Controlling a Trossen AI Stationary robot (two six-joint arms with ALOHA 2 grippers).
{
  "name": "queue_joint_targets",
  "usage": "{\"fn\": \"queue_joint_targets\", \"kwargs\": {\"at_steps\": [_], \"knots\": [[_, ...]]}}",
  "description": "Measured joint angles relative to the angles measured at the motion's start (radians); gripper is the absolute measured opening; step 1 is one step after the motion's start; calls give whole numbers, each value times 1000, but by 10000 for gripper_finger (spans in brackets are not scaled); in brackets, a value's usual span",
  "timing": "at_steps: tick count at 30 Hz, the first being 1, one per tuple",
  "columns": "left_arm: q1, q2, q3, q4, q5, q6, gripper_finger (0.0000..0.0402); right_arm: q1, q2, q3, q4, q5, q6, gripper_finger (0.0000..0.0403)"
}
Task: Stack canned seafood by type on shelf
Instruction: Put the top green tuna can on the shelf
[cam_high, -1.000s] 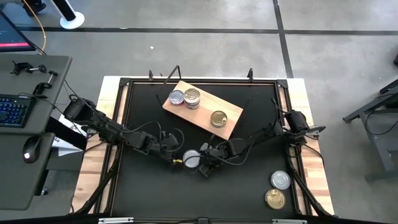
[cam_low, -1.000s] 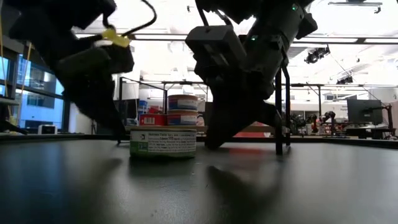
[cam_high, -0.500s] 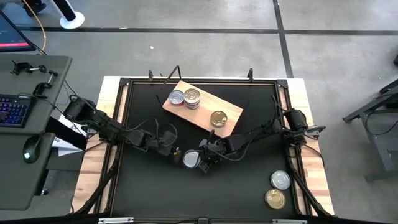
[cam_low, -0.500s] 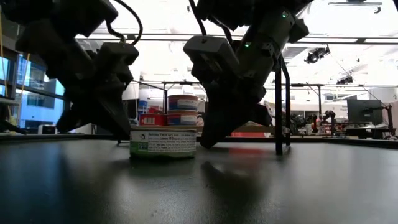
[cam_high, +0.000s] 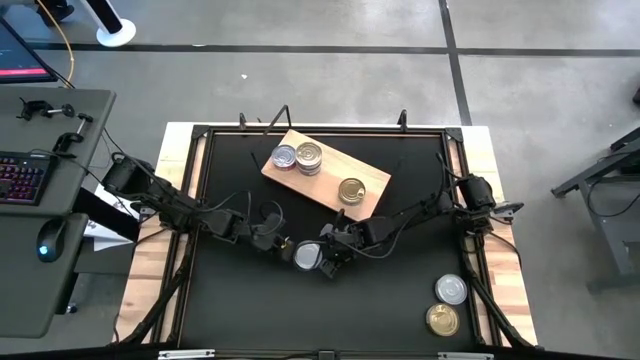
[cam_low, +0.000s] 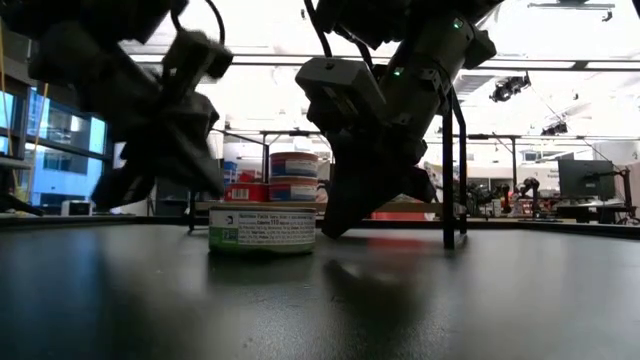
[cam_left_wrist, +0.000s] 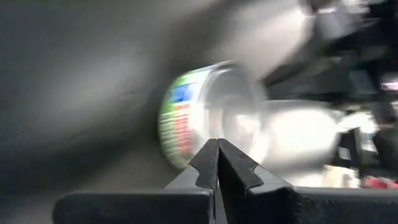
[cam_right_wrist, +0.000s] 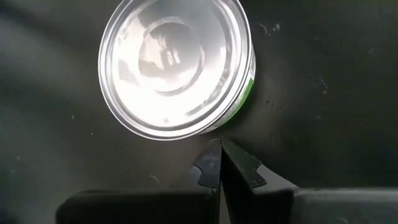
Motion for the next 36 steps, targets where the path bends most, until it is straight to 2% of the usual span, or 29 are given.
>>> {"fn": "queue_joint_targets", "kwargs": {"at_steps": [3,10,19,28,36], "knots": [[-4,0,1,70,-19,25,0,0,0,0,0,0,2,0],[1,28,0,14,-17,4,0,-2,0,0,11,1,3,0],[-8,100,2,116,-13,-20,0,-3,-3,3,69,-31,18,0],[-7,100,2,95,-3,19,0,-1,-62,4,112,-38,42,0],[9,105,1,60,30,74,0,-7,-95,9,171,8,28,0]]}}
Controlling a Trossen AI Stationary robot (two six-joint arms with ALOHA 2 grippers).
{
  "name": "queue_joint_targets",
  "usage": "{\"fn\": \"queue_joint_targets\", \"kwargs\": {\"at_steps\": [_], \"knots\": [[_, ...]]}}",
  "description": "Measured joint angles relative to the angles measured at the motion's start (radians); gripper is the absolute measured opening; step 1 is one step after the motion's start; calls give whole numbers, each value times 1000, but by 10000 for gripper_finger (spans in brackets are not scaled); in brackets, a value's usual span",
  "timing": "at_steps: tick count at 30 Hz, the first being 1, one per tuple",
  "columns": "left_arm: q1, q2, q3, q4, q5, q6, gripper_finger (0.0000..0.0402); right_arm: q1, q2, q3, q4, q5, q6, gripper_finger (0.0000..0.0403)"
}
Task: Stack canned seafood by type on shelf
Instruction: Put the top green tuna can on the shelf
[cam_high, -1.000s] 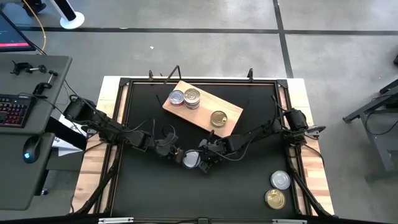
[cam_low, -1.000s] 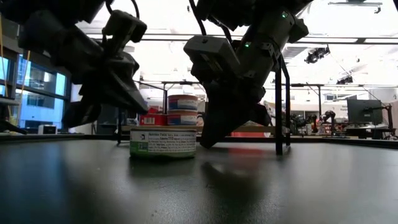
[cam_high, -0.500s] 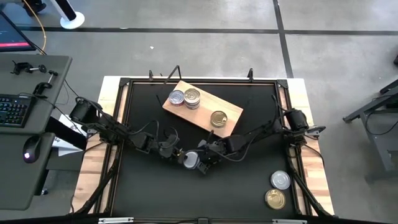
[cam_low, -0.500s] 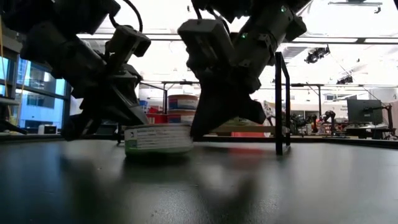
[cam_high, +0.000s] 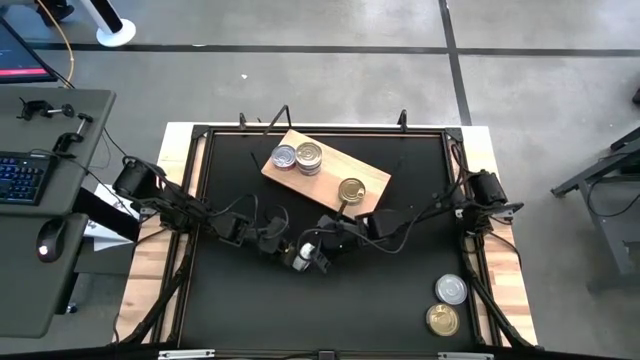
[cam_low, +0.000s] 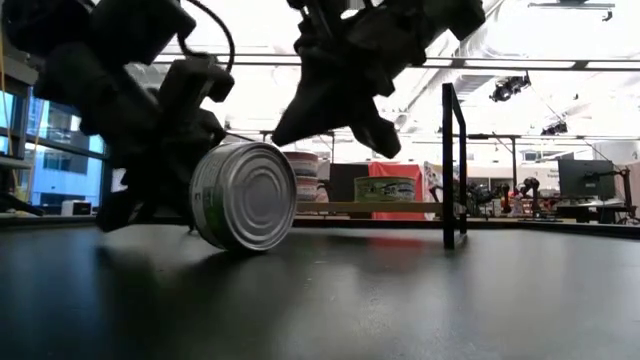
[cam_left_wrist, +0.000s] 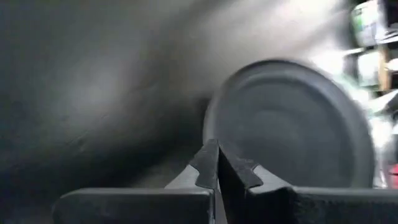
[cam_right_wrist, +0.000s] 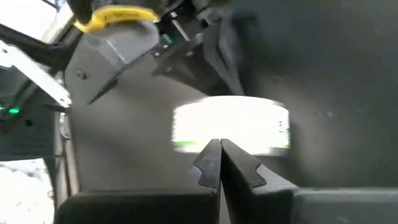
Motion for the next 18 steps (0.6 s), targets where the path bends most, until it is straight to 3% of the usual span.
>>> {"fn": "queue_joint_targets", "kwargs": {"at_steps": [5,10,14,18], "knots": [[16,-10,-4,-48,61,43,0,2,-2,0,38,-7,-22,0],[29,-120,-3,-199,62,100,0,1,-75,-3,-28,33,-86,0],[-8,-290,-2,-336,-69,122,0,2,-173,-2,-193,122,-97,0],[-140,-431,9,-331,-318,127,0,18,-268,-2,-354,216,-92,0]]}}
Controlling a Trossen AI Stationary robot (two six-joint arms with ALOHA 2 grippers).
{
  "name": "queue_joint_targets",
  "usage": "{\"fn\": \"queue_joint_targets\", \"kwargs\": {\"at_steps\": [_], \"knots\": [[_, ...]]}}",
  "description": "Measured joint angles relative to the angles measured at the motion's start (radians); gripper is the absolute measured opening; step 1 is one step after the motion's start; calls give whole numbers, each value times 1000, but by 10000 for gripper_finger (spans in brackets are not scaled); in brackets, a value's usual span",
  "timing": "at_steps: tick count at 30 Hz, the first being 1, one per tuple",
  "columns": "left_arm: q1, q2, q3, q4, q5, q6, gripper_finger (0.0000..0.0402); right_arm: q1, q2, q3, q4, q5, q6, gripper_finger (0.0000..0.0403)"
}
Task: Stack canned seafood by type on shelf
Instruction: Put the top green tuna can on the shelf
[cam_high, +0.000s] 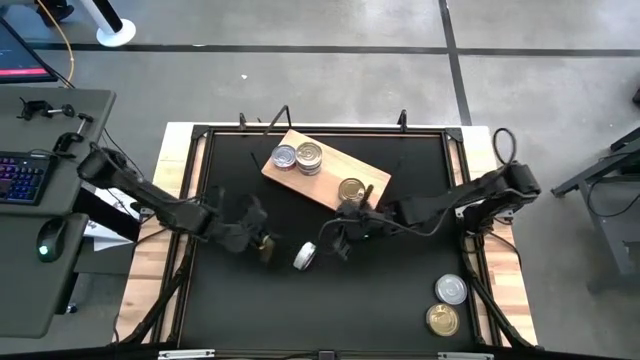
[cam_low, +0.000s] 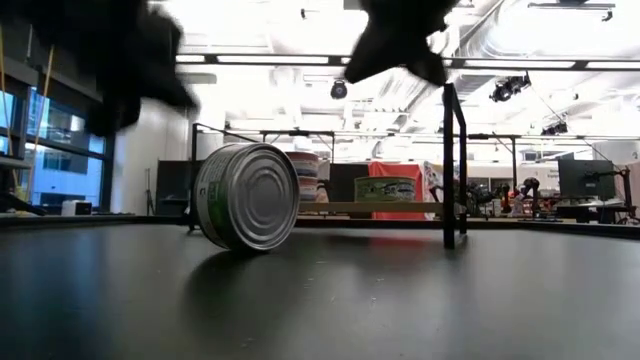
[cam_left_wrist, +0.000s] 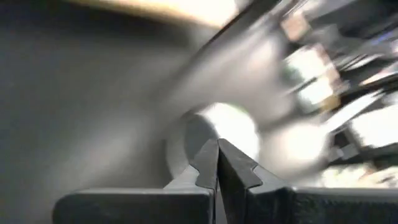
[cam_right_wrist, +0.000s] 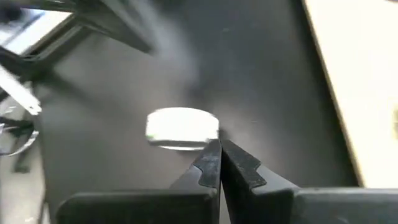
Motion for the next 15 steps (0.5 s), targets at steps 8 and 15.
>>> {"fn": "queue_joint_targets", "kwargs": {"at_steps": [8,15], "knots": [[-148,198,372,-352,-99,342,0,24,-62,0,-182,108,31,0],[-80,338,674,-803,-164,322,14,23,-60,-5,-225,111,49,0]]}}
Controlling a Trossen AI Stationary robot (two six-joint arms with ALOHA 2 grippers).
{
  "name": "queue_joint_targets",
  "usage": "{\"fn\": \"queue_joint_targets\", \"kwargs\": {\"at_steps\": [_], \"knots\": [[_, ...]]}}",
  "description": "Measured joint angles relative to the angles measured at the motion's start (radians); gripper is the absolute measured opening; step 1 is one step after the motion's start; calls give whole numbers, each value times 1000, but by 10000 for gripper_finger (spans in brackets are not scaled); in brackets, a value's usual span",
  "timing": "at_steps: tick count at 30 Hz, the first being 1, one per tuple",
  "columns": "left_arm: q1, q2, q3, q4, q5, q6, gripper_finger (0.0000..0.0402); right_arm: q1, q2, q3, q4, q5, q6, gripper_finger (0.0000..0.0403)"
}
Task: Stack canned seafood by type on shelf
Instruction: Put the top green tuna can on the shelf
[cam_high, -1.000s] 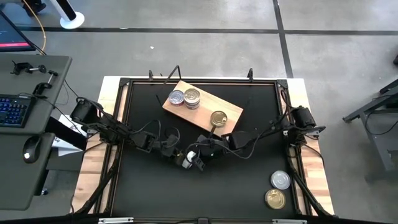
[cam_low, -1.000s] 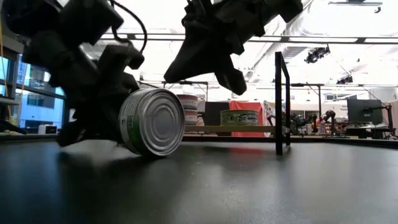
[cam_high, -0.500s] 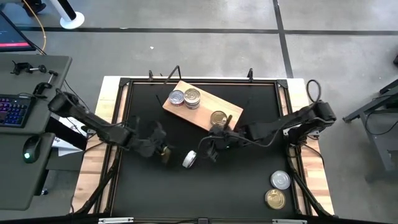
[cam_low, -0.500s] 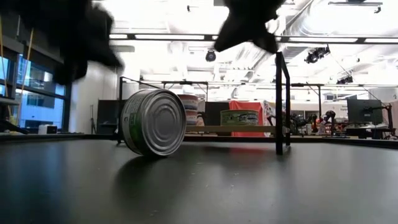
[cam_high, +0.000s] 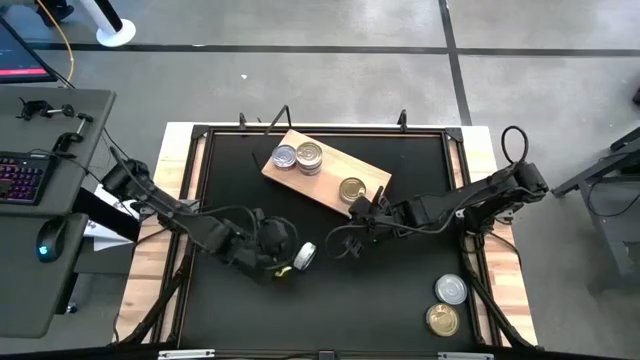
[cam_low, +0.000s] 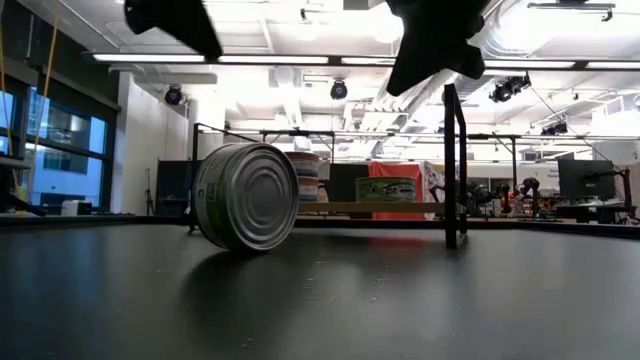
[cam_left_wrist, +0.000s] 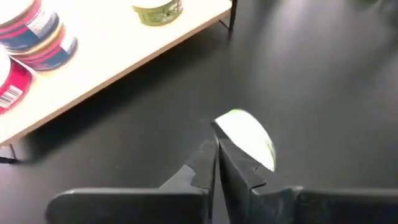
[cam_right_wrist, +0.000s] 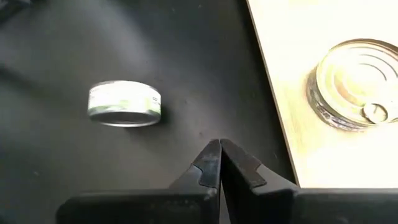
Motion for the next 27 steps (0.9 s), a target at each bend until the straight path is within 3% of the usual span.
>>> {"fn": "queue_joint_targets", "kwargs": {"at_steps": [7,17,21,27], "knots": [[54,1,11,177,120,-78,96,4,-1,0,-94,3,12,0],[53,54,-64,228,170,-350,256,73,-2,0,-357,45,69,0],[79,112,-65,288,225,-355,283,85,-2,0,-372,57,74,0],[127,179,-65,263,317,-375,289,85,-2,0,-380,58,70,0]]}}
